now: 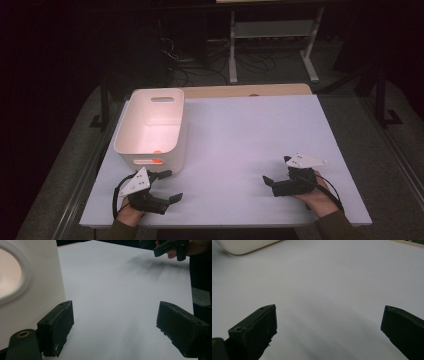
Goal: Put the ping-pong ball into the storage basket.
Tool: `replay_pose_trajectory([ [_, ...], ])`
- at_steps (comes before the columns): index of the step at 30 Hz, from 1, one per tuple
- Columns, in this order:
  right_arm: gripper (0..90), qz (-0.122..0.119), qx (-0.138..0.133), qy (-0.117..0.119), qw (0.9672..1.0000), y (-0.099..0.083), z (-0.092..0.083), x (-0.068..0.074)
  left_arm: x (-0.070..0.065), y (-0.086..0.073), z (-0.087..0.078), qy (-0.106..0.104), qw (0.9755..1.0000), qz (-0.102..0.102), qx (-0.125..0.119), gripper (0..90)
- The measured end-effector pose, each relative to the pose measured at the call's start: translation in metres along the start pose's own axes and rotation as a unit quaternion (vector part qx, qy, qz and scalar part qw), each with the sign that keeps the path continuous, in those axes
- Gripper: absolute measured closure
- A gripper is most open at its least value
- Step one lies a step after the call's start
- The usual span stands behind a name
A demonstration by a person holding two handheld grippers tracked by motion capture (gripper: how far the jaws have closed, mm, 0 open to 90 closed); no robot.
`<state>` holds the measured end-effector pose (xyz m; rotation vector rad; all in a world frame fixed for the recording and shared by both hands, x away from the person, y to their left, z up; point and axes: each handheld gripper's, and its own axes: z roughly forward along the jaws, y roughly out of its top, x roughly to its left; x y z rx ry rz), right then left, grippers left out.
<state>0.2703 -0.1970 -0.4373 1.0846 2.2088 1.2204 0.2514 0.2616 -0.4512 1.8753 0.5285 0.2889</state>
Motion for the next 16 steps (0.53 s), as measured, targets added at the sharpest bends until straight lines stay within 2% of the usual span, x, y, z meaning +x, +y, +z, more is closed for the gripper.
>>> replay_pose_trajectory([
  [7,0.0,0.009,0.001,-0.004,1.0,-0.0064,0.0003,-0.0056,0.0005,0.0001,0.0001,-0.001,1.0,-0.003,0.002,14.1],
  [16,0.0,0.006,0.003,-0.006,1.0,-0.0073,0.0002,-0.0046,0.0005,0.0001,0.0003,-0.002,1.0,-0.003,0.002,14.1],
])
